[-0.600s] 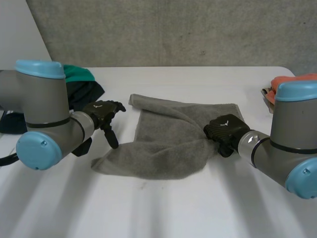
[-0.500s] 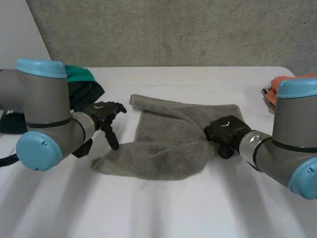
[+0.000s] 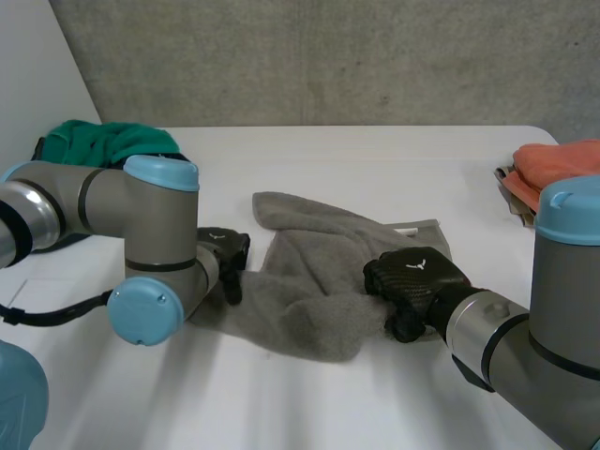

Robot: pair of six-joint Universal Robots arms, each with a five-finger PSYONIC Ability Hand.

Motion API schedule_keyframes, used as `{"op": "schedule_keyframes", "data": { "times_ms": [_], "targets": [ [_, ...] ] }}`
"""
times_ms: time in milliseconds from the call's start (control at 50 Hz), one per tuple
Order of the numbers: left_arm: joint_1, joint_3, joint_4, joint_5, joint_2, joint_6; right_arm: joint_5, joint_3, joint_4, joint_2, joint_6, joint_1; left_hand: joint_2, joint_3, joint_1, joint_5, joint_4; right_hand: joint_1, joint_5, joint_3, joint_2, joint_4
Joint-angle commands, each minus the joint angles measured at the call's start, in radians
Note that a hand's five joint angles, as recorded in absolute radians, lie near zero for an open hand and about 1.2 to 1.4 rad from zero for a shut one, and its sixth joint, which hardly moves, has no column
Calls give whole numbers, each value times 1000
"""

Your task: Fold the laundry.

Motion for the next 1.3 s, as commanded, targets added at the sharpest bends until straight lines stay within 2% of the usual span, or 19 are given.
{"op": "schedule_keyframes", "data": {
  "times_ms": [20, 160, 260, 280, 320, 340, 400, 420, 500, 620, 800, 960, 1120, 1140, 1160, 1180, 1200, 1260, 1300],
  "targets": [
    [-2, 34, 10, -8, -2, 37, -2, 23, -2, -2, 0, 6, 636, 637, 605, 656, 652, 283, 223, 213, 225, 202],
    [16, 120, 4, -20, 20, 96, -16, 57, 0, -9, 30, 54, 636, 637, 605, 656, 652, 283, 223, 213, 225, 202],
    [72, 241, 10, -30, 79, 127, -79, 67, -5, 15, 208, 186, 636, 637, 605, 656, 652, 283, 223, 213, 225, 202],
    [76, 256, 10, -30, 89, 130, -96, 64, 0, 32, 245, 209, 636, 637, 605, 656, 652, 204, 144, 134, 146, 123],
    [82, 282, 13, -28, 107, 138, -134, 47, 6, 67, 318, 252, 636, 637, 605, 656, 652, -221, -280, -291, -278, -301],
    [87, 304, 13, -25, 124, 148, -162, 17, 20, 96, 372, 281, 636, 637, 605, 656, 652, -563, -622, -633, -621, -643],
    [89, 316, 10, -19, 155, 173, -159, -43, 58, 115, 414, 270, 636, 637, 605, 656, 652, -938, -998, -1008, -996, -1019],
    [90, 312, 8, -10, 176, 194, -128, -80, 93, 101, 412, 208, 636, 637, 605, 656, 652, -939, -999, -1009, -997, -1020],
    [96, 275, 14, 24, 243, 245, -75, -182, 167, 61, 321, 45, 636, 637, 605, 656, 652, -939, -999, -1009, -997, -1020],
    [99, 183, 17, 75, 345, 293, -110, -316, 296, 86, 41, -50, 636, 637, 605, 656, 652, -939, -999, -1009, -997, -1020],
    [78, -39, 34, 153, 567, 346, -114, -644, 178, 395, -242, 26, 636, 637, 605, 656, 652, -939, -999, -1009, -997, -1020],
    [23, -210, 89, 182, 750, 418, -139, -925, 5, 726, -303, 126, 636, 637, 605, 656, 652, -939, -999, -1009, -997, -1020],
    [18, -277, 115, 190, 845, 435, -147, -1170, -31, 962, -272, 197, 636, 637, 605, 656, 652, -917, -976, -987, -975, -997],
    [21, -279, 115, 193, 850, 435, -140, -1192, -36, 977, -264, 197, 636, 637, 605, 656, 652, -718, -778, -788, -776, -799],
    [30, -282, 115, 199, 851, 434, -116, -1247, -52, 1000, -245, 194, 636, 637, 605, 656, 652, -21, -81, -91, -79, -102],
    [35, -281, 115, 200, 851, 434, -99, -1275, -63, 1009, -235, 189, 636, 637, 605, 656, 652, 280, 220, 210, 222, 199],
    [41, -279, 115, 203, 850, 434, -75, -1305, -78, 1014, -226, 184, 636, 637, 605, 656, 652, 283, 223, 213, 225, 202],
    [90, -261, 143, 220, 816, 442, 133, -1422, -175, 991, -203, 119, 636, 637, 605, 656, 652, 283, 223, 213, 225, 202],
    [110, -236, 169, 222, 782, 445, 185, -1445, -206, 956, -207, 94, 636, 637, 605, 656, 652, 283, 223, 213, 225, 202]
  ]
}}
